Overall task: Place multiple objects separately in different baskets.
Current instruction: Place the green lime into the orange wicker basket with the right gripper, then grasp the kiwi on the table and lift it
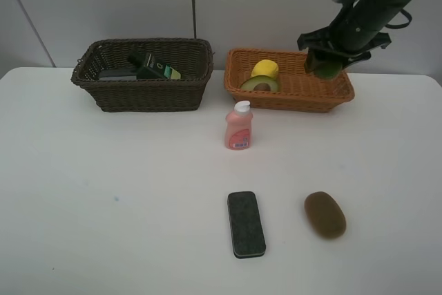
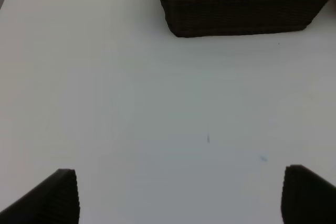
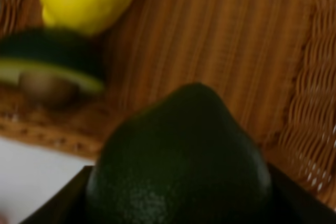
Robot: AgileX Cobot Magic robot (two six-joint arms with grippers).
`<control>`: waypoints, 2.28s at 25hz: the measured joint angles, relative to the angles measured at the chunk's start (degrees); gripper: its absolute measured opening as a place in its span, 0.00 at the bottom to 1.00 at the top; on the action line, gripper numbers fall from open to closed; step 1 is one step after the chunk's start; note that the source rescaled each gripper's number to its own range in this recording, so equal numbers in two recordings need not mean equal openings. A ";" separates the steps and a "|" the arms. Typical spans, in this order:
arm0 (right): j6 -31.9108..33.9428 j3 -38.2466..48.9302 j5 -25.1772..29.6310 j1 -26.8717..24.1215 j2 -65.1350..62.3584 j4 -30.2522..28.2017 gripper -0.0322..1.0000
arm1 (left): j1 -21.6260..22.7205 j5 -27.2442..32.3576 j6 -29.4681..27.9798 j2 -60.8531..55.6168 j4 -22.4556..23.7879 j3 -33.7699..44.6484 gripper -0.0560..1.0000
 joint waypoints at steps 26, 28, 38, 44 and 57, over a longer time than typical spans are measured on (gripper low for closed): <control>1.96 -20.15 24.36 -0.43 9.24 -0.04 0.98 | 0.00 -0.04 0.00 0.00 0.00 0.00 1.00; 2.35 -20.15 25.46 -0.43 7.56 -0.04 0.98 | 0.00 -0.04 0.00 0.00 0.00 0.00 1.00; 3.00 4.23 25.75 0.46 -10.83 0.09 0.98 | 0.00 -0.04 0.00 0.00 0.00 0.00 1.00; 5.37 23.30 26.20 6.66 -22.84 0.41 0.98 | 0.00 -0.04 0.00 0.00 0.00 0.00 1.00; 6.33 41.63 8.84 12.21 -23.89 4.72 0.98 | 0.00 -0.04 0.00 0.00 0.00 0.00 1.00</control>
